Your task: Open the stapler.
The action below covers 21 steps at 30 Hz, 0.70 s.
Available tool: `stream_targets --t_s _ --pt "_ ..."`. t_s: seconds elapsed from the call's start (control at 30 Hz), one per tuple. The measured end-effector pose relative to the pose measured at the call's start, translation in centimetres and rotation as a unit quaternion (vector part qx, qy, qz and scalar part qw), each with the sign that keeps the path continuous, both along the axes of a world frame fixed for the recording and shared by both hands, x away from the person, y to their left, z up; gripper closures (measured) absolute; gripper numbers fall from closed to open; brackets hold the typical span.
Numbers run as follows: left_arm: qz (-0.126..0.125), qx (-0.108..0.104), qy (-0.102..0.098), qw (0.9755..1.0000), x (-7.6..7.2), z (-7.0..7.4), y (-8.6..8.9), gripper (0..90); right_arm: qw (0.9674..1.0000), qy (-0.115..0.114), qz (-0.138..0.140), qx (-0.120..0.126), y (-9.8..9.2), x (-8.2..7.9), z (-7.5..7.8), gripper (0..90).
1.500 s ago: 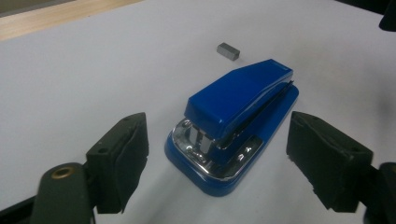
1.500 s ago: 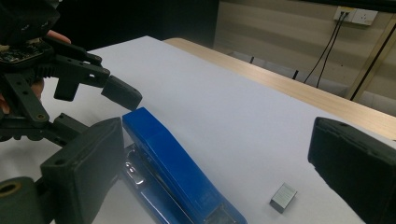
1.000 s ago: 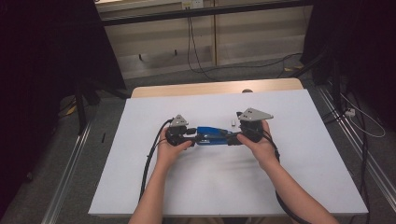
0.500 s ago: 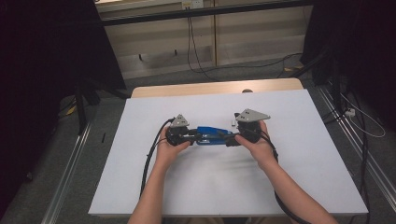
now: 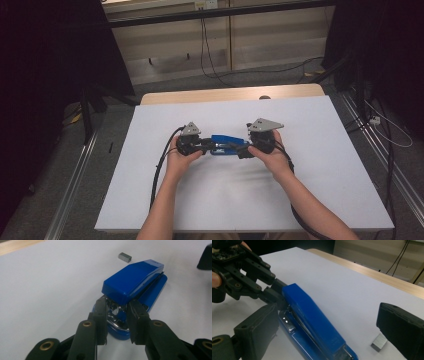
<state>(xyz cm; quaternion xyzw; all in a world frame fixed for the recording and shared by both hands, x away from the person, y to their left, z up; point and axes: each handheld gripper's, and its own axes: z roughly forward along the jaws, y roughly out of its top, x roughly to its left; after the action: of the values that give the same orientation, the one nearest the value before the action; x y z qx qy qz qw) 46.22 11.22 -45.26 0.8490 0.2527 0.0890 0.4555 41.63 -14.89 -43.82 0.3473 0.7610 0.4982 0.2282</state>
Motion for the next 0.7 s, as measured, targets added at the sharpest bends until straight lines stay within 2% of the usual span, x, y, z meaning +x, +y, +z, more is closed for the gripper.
stream_targets --t_s 0.07,0.2,0.47,0.6,0.7 --pt "0.0 -0.012 -0.002 0.9999 0.0 0.1 0.1 71.7 1.0 0.003 0.004 -0.002 0.3 0.0 -0.2 3.7" --pt "0.002 -0.022 -0.001 0.9997 0.0 0.3 0.3 73.9 0.9999 0.006 0.014 -0.007 0.7 0.1 -0.5 3.9" --pt "-0.002 -0.036 -0.015 0.9993 -0.2 1.0 -0.2 75.1 0.9998 0.005 0.016 -0.006 1.2 0.0 -0.5 4.0" --pt "-0.008 -0.045 -0.018 0.9988 -0.3 1.5 -0.6 77.9 0.9997 0.0 0.02 -0.011 1.2 -0.4 -0.4 3.8" --pt "-0.009 -0.058 -0.021 0.998 -0.3 1.7 -0.9 84.5 0.9999 0.0 0.017 -0.001 0.9 -1.0 -0.1 5.3"
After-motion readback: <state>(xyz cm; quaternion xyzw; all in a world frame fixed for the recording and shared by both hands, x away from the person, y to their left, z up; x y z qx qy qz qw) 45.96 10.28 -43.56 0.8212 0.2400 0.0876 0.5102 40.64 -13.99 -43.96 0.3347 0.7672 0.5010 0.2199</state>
